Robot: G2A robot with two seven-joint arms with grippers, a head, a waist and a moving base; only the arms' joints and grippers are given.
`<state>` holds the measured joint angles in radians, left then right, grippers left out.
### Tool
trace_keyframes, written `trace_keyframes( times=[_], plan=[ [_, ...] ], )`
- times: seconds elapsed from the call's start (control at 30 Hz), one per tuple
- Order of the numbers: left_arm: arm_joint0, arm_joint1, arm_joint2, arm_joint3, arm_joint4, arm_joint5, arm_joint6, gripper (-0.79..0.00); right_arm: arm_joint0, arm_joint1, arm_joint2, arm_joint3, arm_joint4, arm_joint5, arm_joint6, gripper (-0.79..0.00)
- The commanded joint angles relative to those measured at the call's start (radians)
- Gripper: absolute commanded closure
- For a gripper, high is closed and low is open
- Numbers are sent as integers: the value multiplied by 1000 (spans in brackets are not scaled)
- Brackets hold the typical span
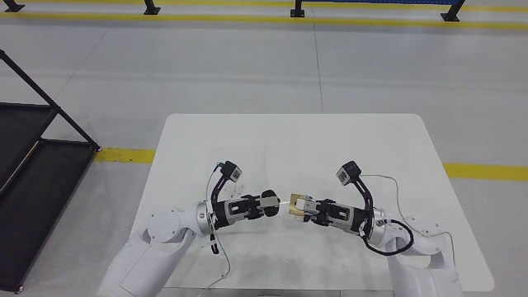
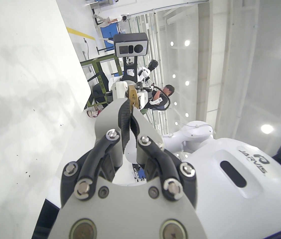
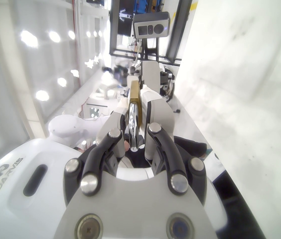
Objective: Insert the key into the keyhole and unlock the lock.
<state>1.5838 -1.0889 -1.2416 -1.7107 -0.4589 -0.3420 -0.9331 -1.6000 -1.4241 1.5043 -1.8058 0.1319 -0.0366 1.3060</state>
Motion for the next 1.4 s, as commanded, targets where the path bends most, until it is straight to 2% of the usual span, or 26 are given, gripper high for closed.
trace_keyframes(
  times=[0.0,0.53,0.73,0.87,1.2,1.27,1.37],
  plan=[
    [1,0,2,-1,1,-1,-1,0,0,0,0,0,0,0,0,0],
    [4,6,-1,-11,10,4,3,0,0,0,0,0,0,0,0,0],
    [48,20,-81,-20,23,-24,16,0,0,0,0,0,0,0,0,0],
    [87,31,-127,-46,28,-16,-35,0,0,0,0,0,0,0,0,0],
    [89,32,-130,-46,29,-11,-30,0,0,0,0,0,0,0,0,0],
    [79,33,-134,-57,119,-39,2,0,0,0,0,0,0,0,0,0],
    [85,34,-149,-66,321,-155,107,0,0,0,0,0,0,0,0,0]
  ],
)
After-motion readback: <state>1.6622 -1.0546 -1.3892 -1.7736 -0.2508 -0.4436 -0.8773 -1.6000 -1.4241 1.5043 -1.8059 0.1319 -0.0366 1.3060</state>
